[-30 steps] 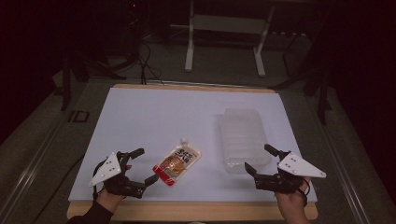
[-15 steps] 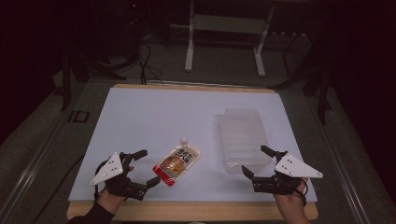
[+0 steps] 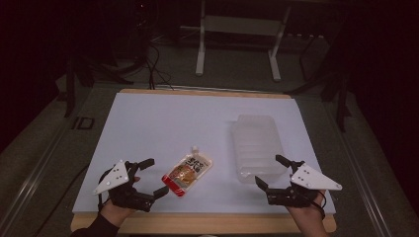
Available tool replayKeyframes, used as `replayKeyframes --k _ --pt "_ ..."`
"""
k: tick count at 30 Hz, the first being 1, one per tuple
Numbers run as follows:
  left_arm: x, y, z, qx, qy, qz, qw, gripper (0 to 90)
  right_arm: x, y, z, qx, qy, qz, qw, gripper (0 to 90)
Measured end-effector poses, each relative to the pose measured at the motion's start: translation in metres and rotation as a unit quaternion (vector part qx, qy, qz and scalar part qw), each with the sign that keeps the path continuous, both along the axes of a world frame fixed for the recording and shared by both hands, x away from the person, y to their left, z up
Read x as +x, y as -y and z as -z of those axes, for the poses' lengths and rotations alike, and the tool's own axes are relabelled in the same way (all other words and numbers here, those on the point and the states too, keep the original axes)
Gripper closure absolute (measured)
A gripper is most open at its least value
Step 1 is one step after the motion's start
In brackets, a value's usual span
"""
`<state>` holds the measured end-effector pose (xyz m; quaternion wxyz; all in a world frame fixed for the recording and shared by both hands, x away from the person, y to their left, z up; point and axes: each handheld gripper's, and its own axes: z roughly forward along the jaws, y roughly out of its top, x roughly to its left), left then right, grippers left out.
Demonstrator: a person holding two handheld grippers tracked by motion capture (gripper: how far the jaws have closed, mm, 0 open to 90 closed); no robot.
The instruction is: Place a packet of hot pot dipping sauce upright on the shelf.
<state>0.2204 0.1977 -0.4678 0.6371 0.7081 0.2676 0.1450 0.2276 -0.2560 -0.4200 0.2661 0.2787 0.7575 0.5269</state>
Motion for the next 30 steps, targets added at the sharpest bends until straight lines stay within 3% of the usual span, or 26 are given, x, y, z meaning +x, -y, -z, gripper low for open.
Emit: replayKeyframes --k 2,5,13,19,30 --pt "0.0 -0.001 -0.004 0.001 0.001 0.003 1.0 1.9 -0.001 0.002 -0.002 0.005 0.002 0.001 1.0 10.3" --pt "0.004 -0.001 -0.011 0.001 -0.012 0.01 0.9999 2.0 -0.001 0.002 -0.002 0.01 0.003 -0.002 0.9999 10.3" --pt "0.012 0.004 -0.021 0.013 -0.008 0.025 0.9996 2.0 -0.002 0.0 -0.001 0.006 0.001 -0.006 1.0 10.4" --pt "0.026 0.006 -0.021 0.019 -0.017 0.026 0.9993 2.3 -0.002 -0.002 0.0 -0.001 -0.001 -0.013 0.9999 10.4" --pt "0.052 0.02 -0.02 0.05 -0.027 0.035 0.9978 2.6 -0.002 -0.003 0.001 -0.002 0.004 -0.016 0.9999 10.4"
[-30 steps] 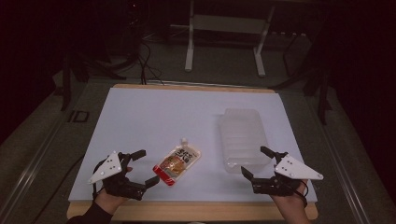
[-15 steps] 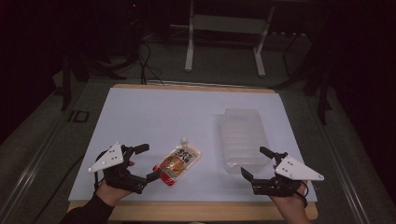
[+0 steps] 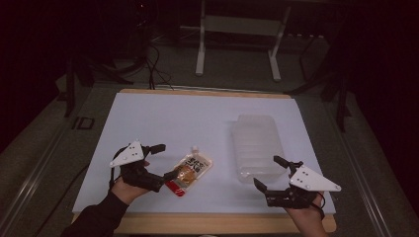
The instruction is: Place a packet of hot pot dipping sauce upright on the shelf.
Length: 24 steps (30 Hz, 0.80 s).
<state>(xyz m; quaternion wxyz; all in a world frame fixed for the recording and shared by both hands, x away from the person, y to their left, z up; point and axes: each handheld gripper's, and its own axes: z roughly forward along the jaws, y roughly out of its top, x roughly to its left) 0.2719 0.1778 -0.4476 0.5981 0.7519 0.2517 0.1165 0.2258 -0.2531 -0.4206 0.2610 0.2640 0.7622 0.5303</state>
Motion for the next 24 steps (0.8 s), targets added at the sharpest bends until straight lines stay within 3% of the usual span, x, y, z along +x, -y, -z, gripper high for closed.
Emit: replayKeyframes --k 14,21,24 --pt "0.035 0.007 0.007 0.039 -0.009 0.001 0.9992 4.1 0.001 -0.001 0.002 -0.003 -0.005 -0.004 1.0 10.5" --pt "0.051 0.01 0.011 0.036 -0.026 0.007 0.999 6.1 0.003 -0.001 0.003 -0.004 -0.01 -0.007 0.9999 10.5" --pt "0.059 0.013 0.014 0.043 -0.03 0.011 0.9985 11.0 0.003 -0.001 0.003 -0.004 -0.013 -0.008 0.9999 10.6"
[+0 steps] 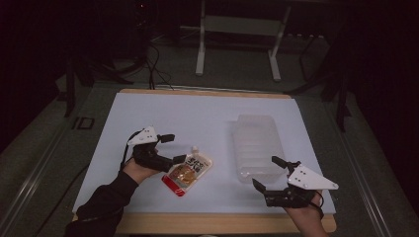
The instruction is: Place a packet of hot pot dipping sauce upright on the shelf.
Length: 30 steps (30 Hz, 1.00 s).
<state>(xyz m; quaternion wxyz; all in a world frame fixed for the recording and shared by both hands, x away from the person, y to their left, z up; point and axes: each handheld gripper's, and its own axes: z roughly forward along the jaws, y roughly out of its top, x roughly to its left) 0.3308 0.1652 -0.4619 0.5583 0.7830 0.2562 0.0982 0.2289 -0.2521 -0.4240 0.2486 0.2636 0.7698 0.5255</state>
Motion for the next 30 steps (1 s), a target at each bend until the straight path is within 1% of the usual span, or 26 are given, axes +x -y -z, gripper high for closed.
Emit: replayKeyframes --k 1,3,4,5,6,7,9,10,11,12,13,14,17,18,19,20,22,23,25,26,27,28,29,30 --pt "0.006 0.002 0.003 0.001 -0.01 0.001 1.0 13.5 0.001 0.0 0.001 -0.001 -0.001 -0.001 1.0 10.6" --pt "0.009 0.002 0.005 0.005 -0.012 -0.002 0.9999 14.6 0.0 0.0 0.001 0.0 -0.002 -0.001 1.0 10.6" --pt "0.015 0.004 0.009 0.007 -0.021 -0.001 0.9997 16.6 0.0 -0.001 0.001 -0.001 -0.002 -0.004 1.0 10.8" --pt "0.017 0.005 0.01 0.01 -0.026 0.0 0.9996 18.6 0.0 -0.001 0.001 -0.001 -0.001 -0.004 1.0 13.5" --pt "0.017 0.005 0.01 0.01 -0.026 0.0 0.9996 21.0 0.0 -0.001 0.001 -0.001 -0.001 -0.004 1.0 13.5" --pt "0.019 0.007 0.012 0.013 -0.031 0.001 0.9994 21.5 0.0 -0.001 0.001 0.0 -0.003 -0.007 1.0 13.6" --pt "0.024 0.011 0.015 0.028 -0.04 0.006 0.9988 22.0 0.0 -0.001 0.001 0.0 -0.003 -0.007 1.0 13.5" --pt "0.027 0.015 0.019 0.04 -0.044 0.009 0.9982 25.0 0.0 -0.001 0.001 -0.001 -0.003 -0.007 1.0 13.5" --pt "0.027 0.015 0.019 0.04 -0.044 0.009 0.9982 27.0 0.0 -0.001 0.001 -0.001 -0.003 -0.007 1.0 13.6" --pt "0.03 0.017 0.022 0.043 -0.051 0.008 0.9977 27.0 0.0 -0.001 0.001 -0.001 -0.003 -0.007 1.0 13.6" --pt "0.03 0.017 0.022 0.043 -0.051 0.008 0.9977 27.2 0.0 -0.001 0.001 -0.001 -0.003 -0.007 1.0 13.6" --pt "0.038 0.022 0.03 0.054 -0.075 0.006 0.9957 27.8 0.0 -0.001 0.001 0.001 -0.003 -0.008 1.0 13.6" --pt "0.043 0.023 0.036 0.055 -0.091 0.002 0.9943 30.7 0.0 -0.001 0.002 -0.003 -0.002 -0.011 0.9999 13.9" --pt "0.043 0.023 0.036 0.055 -0.091 0.002 0.9943 31.3 0.0 -0.001 0.002 -0.003 -0.002 -0.011 0.9999 13.9" --pt "0.045 0.023 0.038 0.059 -0.099 0.0 0.9933 31.3 0.0 -0.002 0.002 -0.004 -0.001 -0.013 0.9999 14.0" --pt "0.049 0.024 0.041 0.065 -0.11 0.0 0.9918 32.3 0.0 -0.002 0.003 -0.006 -0.001 -0.016 0.9999 14.6" --pt "0.051 0.024 0.043 0.071 -0.119 -0.001 0.9903 33.6 0.0 -0.003 0.003 -0.009 0.004 -0.018 0.9998 16.5" --pt "0.051 0.024 0.043 0.071 -0.119 -0.001 0.9903 34.9 -0.001 -0.003 0.003 -0.009 0.005 -0.019 0.9998 16.5" --pt "0.054 0.024 0.046 0.077 -0.131 -0.004 0.9884 36.5 -0.001 -0.003 0.003 -0.01 0.009 -0.019 0.9997 17.0" --pt "0.056 0.024 0.048 0.081 -0.139 -0.004 0.987 38.2 -0.001 -0.003 0.002 -0.011 0.011 -0.019 0.9997 18.7" --pt "0.058 0.025 0.05 0.089 -0.15 -0.008 0.9847 39.2 -0.001 -0.003 0.002 -0.01 0.01 -0.022 0.9997 19.0" --pt "0.06 0.026 0.051 0.091 -0.156 -0.007 0.9836 39.8 -0.002 -0.003 0.002 -0.01 0.01 -0.022 0.9997 19.0" --pt "0.062 0.026 0.053 0.094 -0.165 -0.005 0.9818 41.4 -0.002 -0.003 0.002 -0.011 0.009 -0.022 0.9997 19.0" --pt "0.063 0.028 0.055 0.101 -0.172 -0.007 0.9799 42.3 -0.002 -0.004 0.003 -0.012 0.008 -0.023 0.9996 19.0"
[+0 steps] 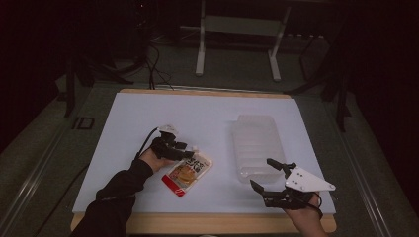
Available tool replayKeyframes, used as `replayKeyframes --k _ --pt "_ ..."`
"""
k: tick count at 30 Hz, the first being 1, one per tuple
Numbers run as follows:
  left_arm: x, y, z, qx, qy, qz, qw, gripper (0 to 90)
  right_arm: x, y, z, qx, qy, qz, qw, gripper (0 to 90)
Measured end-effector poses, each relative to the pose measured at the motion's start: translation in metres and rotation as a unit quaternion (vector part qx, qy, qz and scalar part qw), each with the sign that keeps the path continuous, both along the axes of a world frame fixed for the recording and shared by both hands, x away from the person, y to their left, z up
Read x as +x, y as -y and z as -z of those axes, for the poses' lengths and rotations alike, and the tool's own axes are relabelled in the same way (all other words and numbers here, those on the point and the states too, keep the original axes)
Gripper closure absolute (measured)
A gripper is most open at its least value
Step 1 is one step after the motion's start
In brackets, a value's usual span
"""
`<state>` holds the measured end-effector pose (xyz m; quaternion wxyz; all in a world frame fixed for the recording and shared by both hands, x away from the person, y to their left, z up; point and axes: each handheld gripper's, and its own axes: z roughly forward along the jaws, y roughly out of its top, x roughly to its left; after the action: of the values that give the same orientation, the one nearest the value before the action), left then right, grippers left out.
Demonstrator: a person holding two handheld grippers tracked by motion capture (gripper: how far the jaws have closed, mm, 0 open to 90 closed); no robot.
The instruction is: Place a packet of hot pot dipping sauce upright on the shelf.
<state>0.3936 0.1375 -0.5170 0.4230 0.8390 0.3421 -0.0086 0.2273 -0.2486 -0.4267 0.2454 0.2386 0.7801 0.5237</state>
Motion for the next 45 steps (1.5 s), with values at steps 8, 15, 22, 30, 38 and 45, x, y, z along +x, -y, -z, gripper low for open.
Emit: replayKeyframes --k 8,15,22,30,38,45 --pt "0.004 0.002 0.01 0.013 -0.014 0.001 0.9998 45.2 0.0 0.0 0.0 -0.002 -0.002 -0.001 1.0 19.1" --pt "0.006 0.004 0.015 0.017 -0.025 0.006 0.9995 47.2 0.0 -0.002 0.001 -0.007 -0.003 -0.004 1.0 19.1" --pt "0.002 0.009 0.014 0.027 -0.033 0.021 0.9989 53.4 0.0 -0.002 0.002 -0.009 -0.004 -0.005 0.9999 19.1" --pt "-0.006 0.015 0.011 0.056 -0.025 0.02 0.9979 63.5 0.0 -0.003 0.002 -0.012 -0.005 -0.005 0.9999 19.1" --pt "-0.016 0.027 0.006 0.11 0.0 0.013 0.9939 72.5 0.0 -0.004 0.002 -0.012 -0.008 -0.005 0.9999 19.1" --pt "-0.023 0.034 0.004 0.14 0.025 0.007 0.9897 82.1 0.001 -0.005 0.003 -0.015 -0.007 -0.005 0.9998 19.2"
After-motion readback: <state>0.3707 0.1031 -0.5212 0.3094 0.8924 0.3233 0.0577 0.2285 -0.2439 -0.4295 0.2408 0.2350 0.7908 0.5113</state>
